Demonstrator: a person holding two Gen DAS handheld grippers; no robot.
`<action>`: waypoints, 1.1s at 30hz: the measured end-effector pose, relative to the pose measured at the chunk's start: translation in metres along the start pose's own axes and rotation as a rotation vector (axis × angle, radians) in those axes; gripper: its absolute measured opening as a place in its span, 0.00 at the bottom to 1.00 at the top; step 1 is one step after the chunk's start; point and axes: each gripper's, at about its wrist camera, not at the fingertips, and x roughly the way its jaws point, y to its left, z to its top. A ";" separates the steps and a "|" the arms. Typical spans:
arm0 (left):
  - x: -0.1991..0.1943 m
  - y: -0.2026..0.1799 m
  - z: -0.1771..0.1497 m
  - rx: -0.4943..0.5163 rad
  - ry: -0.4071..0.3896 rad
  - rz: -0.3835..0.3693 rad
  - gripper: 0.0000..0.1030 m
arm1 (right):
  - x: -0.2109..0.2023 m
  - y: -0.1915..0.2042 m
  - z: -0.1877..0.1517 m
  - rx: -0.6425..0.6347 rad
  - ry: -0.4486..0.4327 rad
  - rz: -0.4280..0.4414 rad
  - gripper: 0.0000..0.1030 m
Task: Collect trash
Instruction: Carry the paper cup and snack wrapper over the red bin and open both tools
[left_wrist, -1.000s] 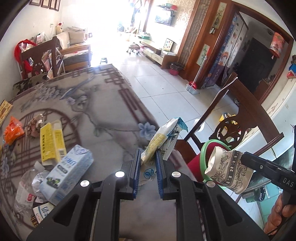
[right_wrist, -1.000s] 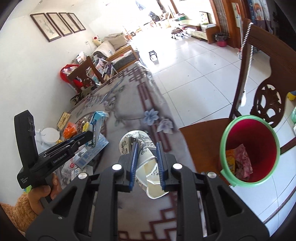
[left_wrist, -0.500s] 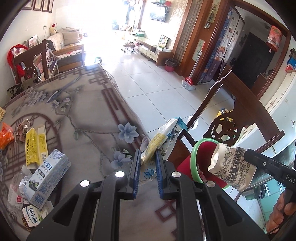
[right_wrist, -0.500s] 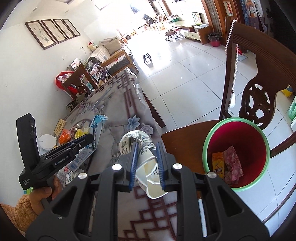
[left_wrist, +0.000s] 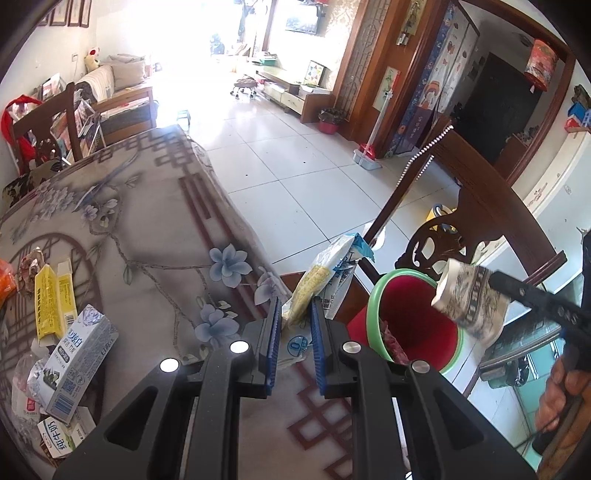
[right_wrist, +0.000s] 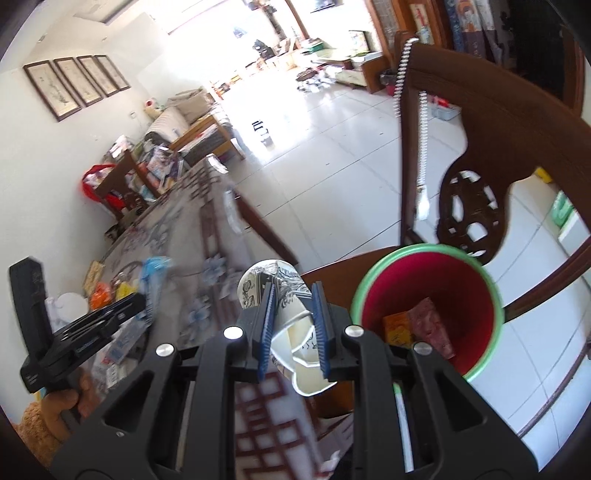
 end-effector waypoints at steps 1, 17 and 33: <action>0.002 -0.004 0.000 0.009 0.004 -0.005 0.13 | 0.002 -0.010 0.004 0.008 -0.005 -0.030 0.20; 0.080 -0.139 0.012 0.261 0.128 -0.224 0.13 | 0.018 -0.116 0.014 0.147 -0.038 -0.305 0.57; 0.081 -0.173 0.012 0.297 0.110 -0.302 0.53 | -0.041 -0.109 -0.019 0.185 -0.099 -0.369 0.59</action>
